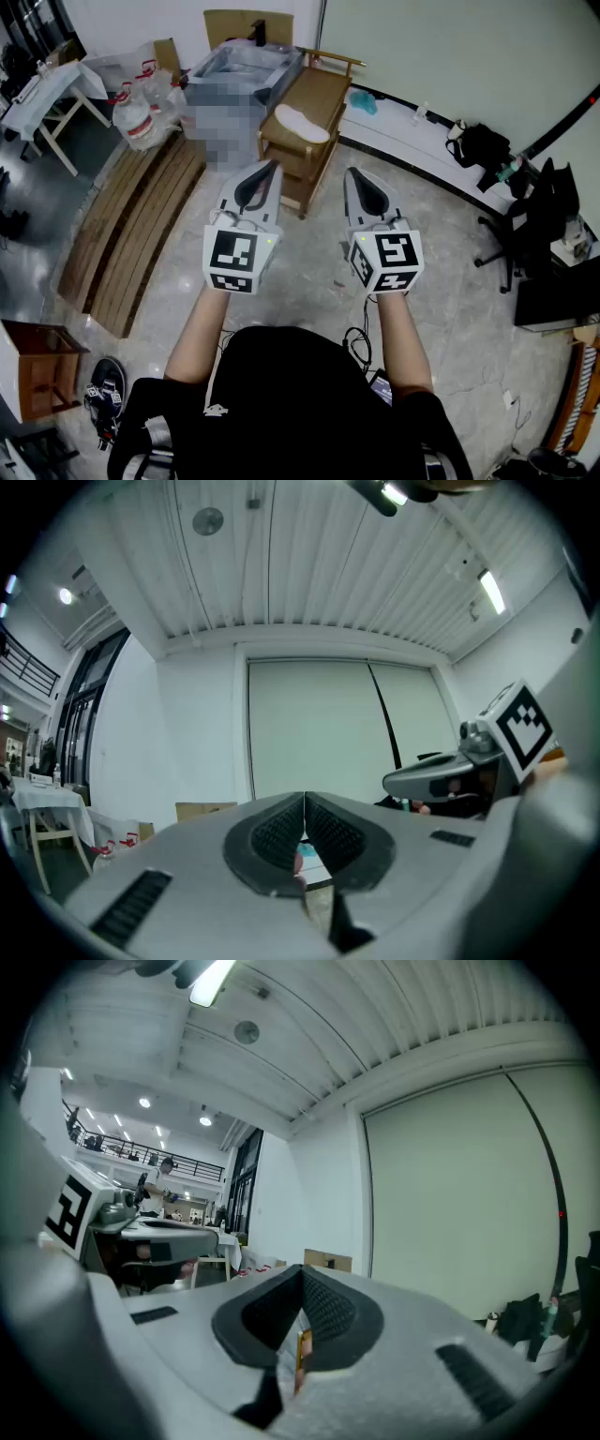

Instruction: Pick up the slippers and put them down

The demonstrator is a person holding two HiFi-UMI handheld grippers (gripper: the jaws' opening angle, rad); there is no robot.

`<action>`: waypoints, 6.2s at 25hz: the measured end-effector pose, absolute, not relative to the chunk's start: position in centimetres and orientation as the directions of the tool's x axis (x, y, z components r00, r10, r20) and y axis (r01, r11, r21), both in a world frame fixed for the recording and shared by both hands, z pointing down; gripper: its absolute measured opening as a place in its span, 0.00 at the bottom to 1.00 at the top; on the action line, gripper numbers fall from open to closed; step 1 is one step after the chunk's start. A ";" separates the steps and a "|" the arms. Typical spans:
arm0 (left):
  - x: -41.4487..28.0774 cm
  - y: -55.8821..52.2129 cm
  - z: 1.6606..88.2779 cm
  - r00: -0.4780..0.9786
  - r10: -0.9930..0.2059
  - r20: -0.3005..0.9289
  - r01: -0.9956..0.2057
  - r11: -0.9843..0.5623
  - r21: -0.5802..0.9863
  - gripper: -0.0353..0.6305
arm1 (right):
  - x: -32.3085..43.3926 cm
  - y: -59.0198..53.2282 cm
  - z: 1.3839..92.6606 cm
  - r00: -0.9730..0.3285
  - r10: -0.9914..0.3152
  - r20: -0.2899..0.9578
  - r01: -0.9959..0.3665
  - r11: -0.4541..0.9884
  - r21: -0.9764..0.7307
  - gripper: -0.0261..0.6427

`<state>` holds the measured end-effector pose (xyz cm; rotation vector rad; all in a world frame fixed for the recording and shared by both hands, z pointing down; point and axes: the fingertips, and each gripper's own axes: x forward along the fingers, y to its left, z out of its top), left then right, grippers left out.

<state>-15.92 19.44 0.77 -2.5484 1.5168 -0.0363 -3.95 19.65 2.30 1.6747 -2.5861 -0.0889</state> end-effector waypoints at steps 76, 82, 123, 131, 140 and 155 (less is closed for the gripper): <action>-17.6 -20.5 4.2 0.556 -0.831 0.025 -0.829 -0.557 -0.061 0.06 | -7.2 -19.4 5.4 -0.384 -0.914 0.132 -0.918 0.393 0.054 0.04; -18.7 -23.0 5.9 0.557 -0.830 0.041 -0.826 -0.558 -0.077 0.06 | -7.9 -21.9 7.3 -0.376 -0.912 0.164 -0.920 0.388 0.047 0.04; -13.2 -38.0 18.5 0.473 -0.838 0.270 -0.877 -0.479 0.051 0.06 | -2.7 -38.0 20.7 -0.460 -0.783 0.418 -0.874 0.483 -0.057 0.04; -12.3 -38.6 23.7 0.452 -0.805 0.384 -0.887 -0.451 0.097 0.06 | -2.0 -39.0 27.1 -0.479 -0.685 0.549 -0.842 0.535 -0.067 0.04; -13.0 -40.4 27.5 0.409 -0.804 0.433 -0.908 -0.405 0.106 0.06 | -2.0 -39.5 34.2 -0.465 -0.544 0.698 -0.801 0.595 -0.070 0.04; -16.0 -41.7 33.1 0.350 -0.789 0.505 -0.934 -0.336 0.122 0.06 | -3.9 -39.8 44.2 -0.421 -0.328 0.846 -0.729 0.677 -0.100 0.04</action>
